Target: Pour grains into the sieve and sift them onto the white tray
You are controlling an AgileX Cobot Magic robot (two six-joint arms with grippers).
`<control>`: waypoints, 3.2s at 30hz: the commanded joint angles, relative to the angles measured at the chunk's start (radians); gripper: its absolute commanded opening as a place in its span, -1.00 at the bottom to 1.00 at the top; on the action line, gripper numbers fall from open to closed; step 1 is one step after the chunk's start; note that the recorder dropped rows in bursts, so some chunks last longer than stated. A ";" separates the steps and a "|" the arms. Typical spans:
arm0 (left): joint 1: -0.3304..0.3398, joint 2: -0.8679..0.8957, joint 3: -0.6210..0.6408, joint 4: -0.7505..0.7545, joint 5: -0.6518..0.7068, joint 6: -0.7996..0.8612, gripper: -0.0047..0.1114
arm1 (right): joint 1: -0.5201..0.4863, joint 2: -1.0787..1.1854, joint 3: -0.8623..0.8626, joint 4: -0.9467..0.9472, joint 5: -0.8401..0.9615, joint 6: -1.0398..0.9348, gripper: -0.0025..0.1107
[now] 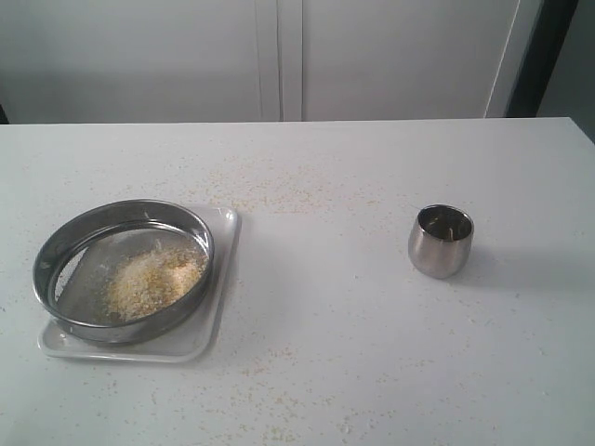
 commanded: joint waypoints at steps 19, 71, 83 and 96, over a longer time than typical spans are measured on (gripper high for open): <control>0.001 -0.005 0.006 -0.009 0.013 -0.002 -0.92 | -0.008 -0.005 0.027 0.000 -0.051 -0.006 -0.96; 0.001 -0.005 0.006 -0.005 -0.595 -0.002 -0.92 | -0.008 -0.005 0.027 0.000 -0.051 -0.006 -0.96; 0.001 -0.005 -0.030 -0.022 -0.532 0.001 -0.92 | -0.008 -0.005 0.027 0.000 -0.051 -0.006 -0.96; 0.001 0.255 -0.413 -0.022 -0.055 0.044 -0.92 | -0.008 -0.005 0.027 0.000 -0.051 -0.006 -0.96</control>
